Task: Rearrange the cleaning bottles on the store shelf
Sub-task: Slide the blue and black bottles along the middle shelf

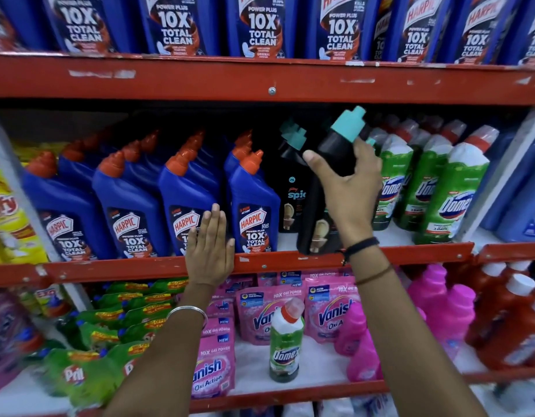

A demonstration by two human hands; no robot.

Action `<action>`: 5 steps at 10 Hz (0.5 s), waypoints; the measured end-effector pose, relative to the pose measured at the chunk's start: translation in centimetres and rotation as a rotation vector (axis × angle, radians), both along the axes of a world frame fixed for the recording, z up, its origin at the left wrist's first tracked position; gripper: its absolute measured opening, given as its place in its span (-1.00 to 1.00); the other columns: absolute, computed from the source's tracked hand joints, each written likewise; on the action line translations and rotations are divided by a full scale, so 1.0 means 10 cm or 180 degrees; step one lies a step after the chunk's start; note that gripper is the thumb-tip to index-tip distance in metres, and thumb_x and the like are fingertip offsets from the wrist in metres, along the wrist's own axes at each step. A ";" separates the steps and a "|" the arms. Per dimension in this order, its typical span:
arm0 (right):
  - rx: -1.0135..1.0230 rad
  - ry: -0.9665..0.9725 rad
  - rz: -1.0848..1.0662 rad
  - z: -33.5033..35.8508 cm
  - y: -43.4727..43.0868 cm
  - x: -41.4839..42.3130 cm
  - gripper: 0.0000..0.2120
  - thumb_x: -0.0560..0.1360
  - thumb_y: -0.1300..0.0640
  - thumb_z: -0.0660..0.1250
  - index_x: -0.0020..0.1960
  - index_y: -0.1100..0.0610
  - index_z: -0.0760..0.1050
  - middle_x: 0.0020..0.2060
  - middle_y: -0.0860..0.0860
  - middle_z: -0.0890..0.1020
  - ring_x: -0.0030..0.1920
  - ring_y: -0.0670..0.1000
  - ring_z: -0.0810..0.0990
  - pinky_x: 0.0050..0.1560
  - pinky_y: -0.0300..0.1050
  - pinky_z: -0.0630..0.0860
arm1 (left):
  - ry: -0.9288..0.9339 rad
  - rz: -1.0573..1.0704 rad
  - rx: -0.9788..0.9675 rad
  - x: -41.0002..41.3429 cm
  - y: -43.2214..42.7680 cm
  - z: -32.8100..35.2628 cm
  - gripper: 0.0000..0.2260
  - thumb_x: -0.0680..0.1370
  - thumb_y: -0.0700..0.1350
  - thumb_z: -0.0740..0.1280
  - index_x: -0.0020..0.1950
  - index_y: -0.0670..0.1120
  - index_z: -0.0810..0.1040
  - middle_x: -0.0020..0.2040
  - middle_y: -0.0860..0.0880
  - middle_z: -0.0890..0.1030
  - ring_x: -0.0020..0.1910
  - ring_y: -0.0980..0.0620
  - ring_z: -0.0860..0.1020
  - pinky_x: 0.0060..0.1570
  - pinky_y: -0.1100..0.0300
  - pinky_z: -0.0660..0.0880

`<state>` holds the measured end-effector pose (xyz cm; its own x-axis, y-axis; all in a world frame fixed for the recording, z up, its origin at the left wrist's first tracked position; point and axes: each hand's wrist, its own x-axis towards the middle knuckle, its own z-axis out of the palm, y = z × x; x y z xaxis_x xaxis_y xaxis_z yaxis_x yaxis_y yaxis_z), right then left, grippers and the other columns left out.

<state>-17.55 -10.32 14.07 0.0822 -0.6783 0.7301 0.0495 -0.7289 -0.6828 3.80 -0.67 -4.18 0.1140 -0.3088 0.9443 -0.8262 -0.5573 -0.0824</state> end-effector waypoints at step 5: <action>0.0360 0.0444 -0.0203 -0.38 -0.10 0.55 -0.42 0.39 -0.09 0.45 0.31 0.14 0.43 0.26 0.04 0.52 0.36 0.07 0.31 0.20 -0.01 0.09 | -0.0151 -0.0042 -0.0132 0.01 -0.02 -0.02 -0.47 0.65 0.00 -0.08 0.59 -0.16 -0.09 0.59 -0.05 -0.10 0.56 0.04 -0.08 0.51 0.08 -0.22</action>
<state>-12.02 -11.30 10.31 0.1315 -0.7625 0.6335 -0.0951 -0.6458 -0.7576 3.94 -0.83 -4.37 0.0651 -0.2704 0.9606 -0.8293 -0.5500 -0.0986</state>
